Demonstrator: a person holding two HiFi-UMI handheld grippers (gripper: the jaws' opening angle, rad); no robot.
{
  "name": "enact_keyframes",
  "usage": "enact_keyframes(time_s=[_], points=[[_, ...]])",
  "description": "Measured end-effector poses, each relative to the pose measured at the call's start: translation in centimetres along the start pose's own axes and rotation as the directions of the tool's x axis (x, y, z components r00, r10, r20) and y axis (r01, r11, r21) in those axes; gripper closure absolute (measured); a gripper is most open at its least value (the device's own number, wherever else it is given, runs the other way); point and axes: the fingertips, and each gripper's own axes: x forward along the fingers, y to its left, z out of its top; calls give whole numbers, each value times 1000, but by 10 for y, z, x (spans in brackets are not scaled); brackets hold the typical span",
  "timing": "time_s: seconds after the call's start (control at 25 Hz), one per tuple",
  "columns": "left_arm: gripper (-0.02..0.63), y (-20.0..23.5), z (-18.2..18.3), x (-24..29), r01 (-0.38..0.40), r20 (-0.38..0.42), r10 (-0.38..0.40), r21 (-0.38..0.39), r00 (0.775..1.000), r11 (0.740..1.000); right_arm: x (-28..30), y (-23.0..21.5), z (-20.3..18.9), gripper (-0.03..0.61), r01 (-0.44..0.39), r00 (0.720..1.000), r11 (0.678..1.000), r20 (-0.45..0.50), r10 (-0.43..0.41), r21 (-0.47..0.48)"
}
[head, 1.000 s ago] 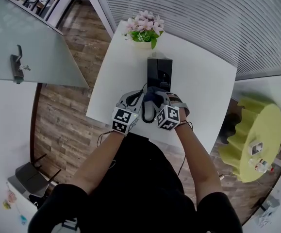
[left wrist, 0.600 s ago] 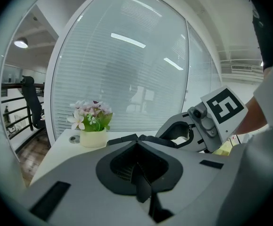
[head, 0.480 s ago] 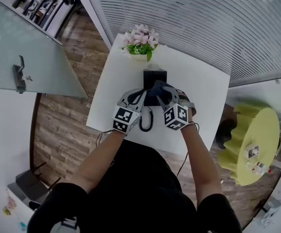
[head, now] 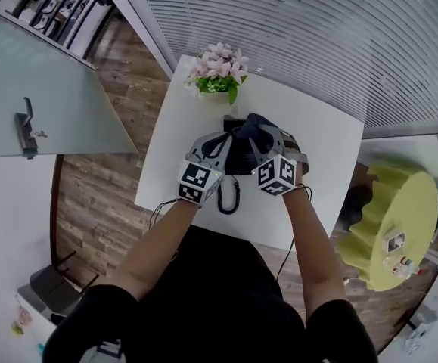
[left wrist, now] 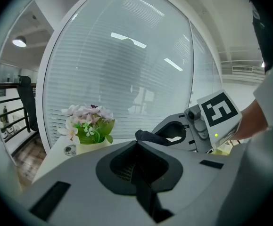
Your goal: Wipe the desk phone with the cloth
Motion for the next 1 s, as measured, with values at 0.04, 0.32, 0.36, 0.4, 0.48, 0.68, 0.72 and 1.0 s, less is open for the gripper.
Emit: enact_keyframes(time_s=[0.04, 0.32, 0.36, 0.4, 0.48, 0.68, 0.72, 1.0], points=[[604, 2, -1, 3, 1, -4, -1, -2, 1000, 1000, 5, -2, -2, 463, -3, 1000, 1000, -2, 3, 2], [604, 12, -4, 20, 2, -17, -2, -16, 1000, 1000, 31, 0, -13, 463, -39, 999, 999, -27, 39, -24], [604, 12, -4, 21, 3, -17, -3, -18, 1000, 1000, 32, 2, -14, 463, -40, 999, 998, -33, 38, -47], [604, 13, -4, 23, 3, -17, -4, -19, 1000, 1000, 33, 4, -14, 463, -39, 999, 997, -39, 36, -70], [604, 14, -4, 24, 4, -17, -4, -19, 1000, 1000, 35, 7, -14, 463, -39, 998, 994, -45, 35, -97], [604, 19, -10, 23, -7, -27, 6, -29, 1000, 1000, 35, 9, -14, 468, -48, 999, 995, -30, 45, -82], [604, 19, -11, 23, -8, -28, 7, -30, 1000, 1000, 34, 10, -15, 468, -46, 999, 995, -28, 44, -84], [604, 18, -19, 18, -14, -32, 12, -39, 999, 999, 33, 21, -17, 469, -54, 998, 993, -31, 51, -101]])
